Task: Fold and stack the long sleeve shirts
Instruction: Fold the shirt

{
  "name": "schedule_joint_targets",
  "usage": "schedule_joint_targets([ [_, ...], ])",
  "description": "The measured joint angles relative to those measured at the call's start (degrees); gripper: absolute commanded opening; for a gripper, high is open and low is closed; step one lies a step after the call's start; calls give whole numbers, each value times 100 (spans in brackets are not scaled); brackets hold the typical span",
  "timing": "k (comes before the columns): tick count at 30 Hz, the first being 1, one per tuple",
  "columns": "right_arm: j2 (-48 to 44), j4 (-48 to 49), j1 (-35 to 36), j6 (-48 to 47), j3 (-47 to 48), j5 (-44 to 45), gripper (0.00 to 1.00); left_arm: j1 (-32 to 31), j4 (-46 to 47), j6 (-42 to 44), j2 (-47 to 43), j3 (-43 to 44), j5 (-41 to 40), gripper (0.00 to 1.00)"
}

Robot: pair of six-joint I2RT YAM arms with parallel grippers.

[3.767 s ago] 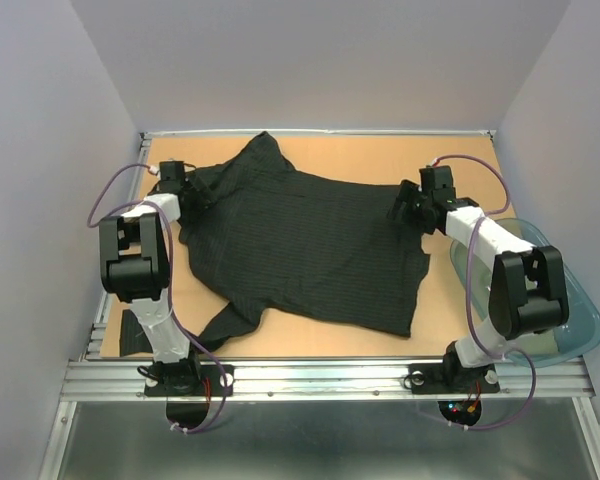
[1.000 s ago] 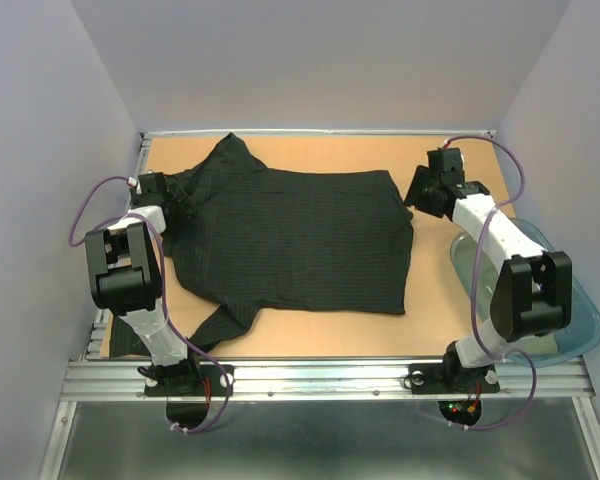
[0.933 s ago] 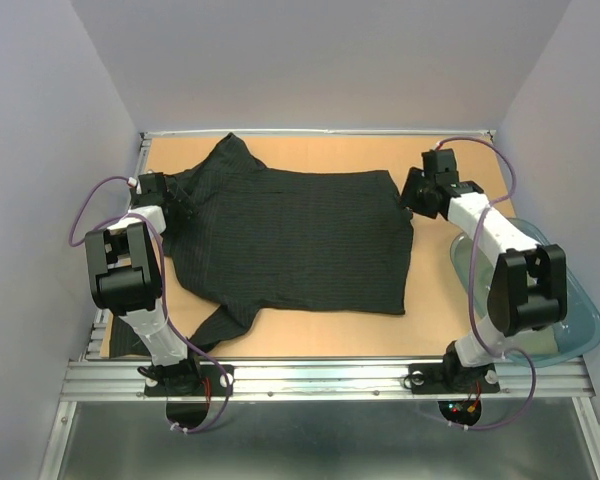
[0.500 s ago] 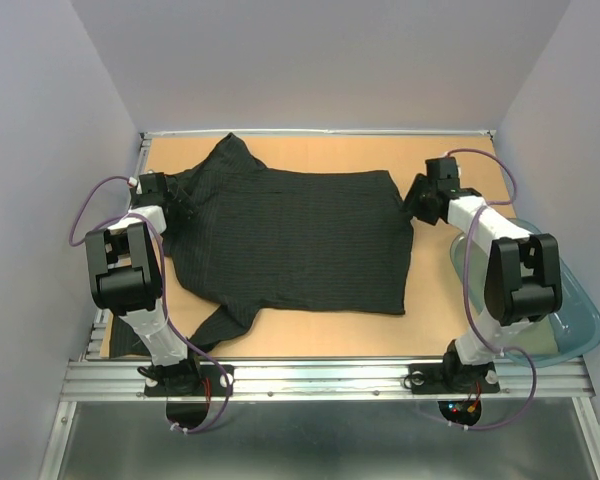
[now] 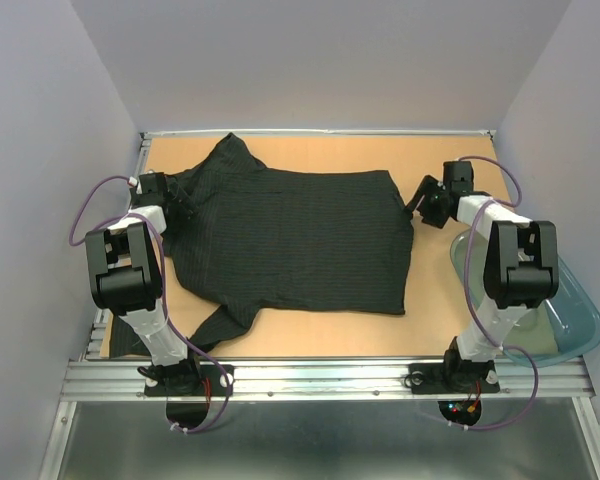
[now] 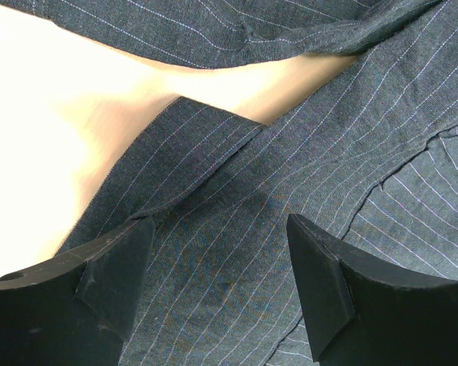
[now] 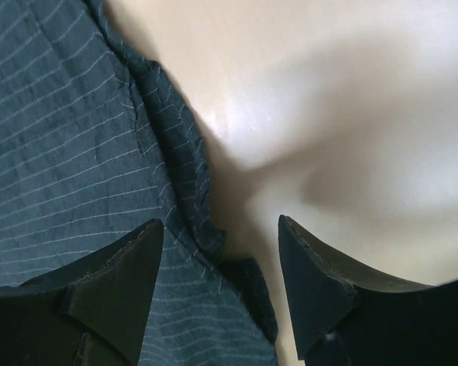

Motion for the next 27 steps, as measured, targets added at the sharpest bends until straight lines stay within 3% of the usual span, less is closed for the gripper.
schedule_joint_targets([
  [11,350,553,0,-721,-4,-1589,65,0,0,0,0,0,2,82],
  [20,317,745,35,-883,-4,-2575,53,0,0,2,0,0,2,82],
  [27,-662,658,120,-466,-4,-2868,44,0,-2,2,0,0,2,82],
])
